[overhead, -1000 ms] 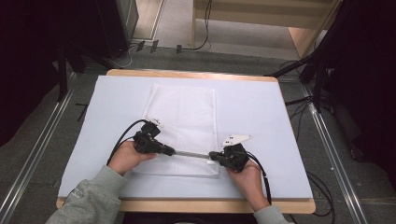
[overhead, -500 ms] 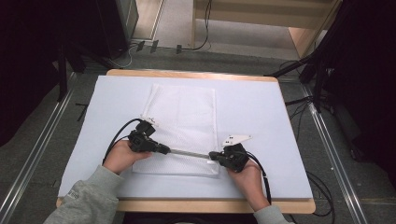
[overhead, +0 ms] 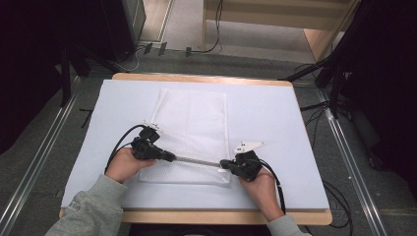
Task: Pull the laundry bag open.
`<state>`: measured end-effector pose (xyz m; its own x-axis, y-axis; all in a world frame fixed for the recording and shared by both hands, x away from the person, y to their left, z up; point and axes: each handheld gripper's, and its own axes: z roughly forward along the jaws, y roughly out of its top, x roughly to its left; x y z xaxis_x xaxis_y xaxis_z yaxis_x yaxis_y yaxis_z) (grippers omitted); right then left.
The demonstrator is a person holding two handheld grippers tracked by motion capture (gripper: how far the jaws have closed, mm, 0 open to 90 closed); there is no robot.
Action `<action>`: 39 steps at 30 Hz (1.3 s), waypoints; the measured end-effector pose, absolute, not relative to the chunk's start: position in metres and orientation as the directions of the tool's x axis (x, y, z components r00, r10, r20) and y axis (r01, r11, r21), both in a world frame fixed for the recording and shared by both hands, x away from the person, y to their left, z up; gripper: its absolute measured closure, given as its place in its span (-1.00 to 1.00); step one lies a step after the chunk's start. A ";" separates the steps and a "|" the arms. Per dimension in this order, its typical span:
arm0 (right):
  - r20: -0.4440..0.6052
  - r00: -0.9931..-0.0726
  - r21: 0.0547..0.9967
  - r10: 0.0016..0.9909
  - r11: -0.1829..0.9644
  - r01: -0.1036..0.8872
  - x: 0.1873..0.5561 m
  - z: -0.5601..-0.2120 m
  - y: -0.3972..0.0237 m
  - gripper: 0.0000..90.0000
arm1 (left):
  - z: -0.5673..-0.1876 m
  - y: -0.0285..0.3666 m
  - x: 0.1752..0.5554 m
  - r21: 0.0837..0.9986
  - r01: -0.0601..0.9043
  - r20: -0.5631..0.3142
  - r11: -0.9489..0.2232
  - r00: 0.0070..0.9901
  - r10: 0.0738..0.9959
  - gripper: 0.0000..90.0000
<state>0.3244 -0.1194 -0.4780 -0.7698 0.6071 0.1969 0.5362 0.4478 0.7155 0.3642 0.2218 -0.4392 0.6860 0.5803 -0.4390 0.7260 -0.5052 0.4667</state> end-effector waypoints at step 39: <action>0.205 -0.771 0.703 0.603 0.457 0.545 0.327 -0.477 -0.119 1.00 | -0.440 0.258 0.360 0.443 0.772 -0.465 -0.456 0.633 0.619 0.96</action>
<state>0.3266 -0.1192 -0.4768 -0.7707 0.6035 0.2047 0.5447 0.4572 0.7030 0.3603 0.2580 -0.4403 0.6332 0.6190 -0.4647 0.7715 -0.4564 0.4432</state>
